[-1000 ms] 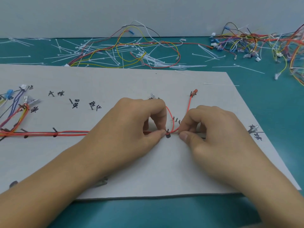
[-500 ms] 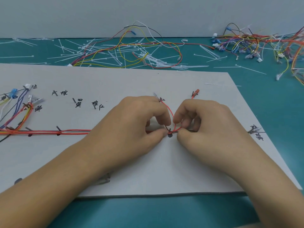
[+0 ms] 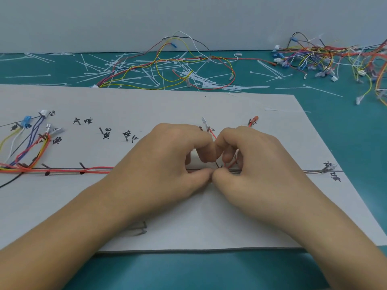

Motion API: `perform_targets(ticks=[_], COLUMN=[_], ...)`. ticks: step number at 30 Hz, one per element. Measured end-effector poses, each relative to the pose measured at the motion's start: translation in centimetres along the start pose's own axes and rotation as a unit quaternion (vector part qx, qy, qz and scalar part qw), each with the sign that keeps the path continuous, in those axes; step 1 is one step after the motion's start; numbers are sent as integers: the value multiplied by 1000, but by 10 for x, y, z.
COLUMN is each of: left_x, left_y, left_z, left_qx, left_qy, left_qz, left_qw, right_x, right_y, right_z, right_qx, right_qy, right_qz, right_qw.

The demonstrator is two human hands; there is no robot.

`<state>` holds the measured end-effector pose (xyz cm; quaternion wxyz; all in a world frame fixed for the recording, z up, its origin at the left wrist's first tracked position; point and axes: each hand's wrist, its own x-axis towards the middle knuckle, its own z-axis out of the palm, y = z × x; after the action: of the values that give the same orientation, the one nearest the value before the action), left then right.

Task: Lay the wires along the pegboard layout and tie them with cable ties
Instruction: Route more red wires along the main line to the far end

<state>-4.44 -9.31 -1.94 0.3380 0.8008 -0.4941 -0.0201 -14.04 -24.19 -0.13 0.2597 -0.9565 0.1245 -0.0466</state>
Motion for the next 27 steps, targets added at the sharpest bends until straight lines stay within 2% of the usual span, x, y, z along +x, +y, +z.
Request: perform_targets(ticks=[4,9,13,16,18,21,27], left_x=[-3,-17,-47,-76,-90,-104,-102], left_y=[-3,-36,-112,-169,-185,-191,-170], left_z=[-19,-82,-132,-147,-145,-137,-121], left_qx=[12,143,188,166,137,99,24], left_qy=[-34,-48,-32,-29,-21,26,128], left_qz=[-27,-22,-113,-145,-170,-198,-196], left_qw=[999,988,975,975,976,975,972], right_x=[-1,6,21,33,38,44,49], right_y=[-2,-10,-29,-46,-54,-62,-62], right_z=[0,4,9,15,19,26,33], right_qx=[-4,-11,-19,-4,-5,-62,-61], right_qy=[-4,-26,-50,-86,-75,-45,-55], right_qz=[-5,-40,-99,-122,-134,-151,-157], right_qw=[1000,999,994,989,988,986,984])
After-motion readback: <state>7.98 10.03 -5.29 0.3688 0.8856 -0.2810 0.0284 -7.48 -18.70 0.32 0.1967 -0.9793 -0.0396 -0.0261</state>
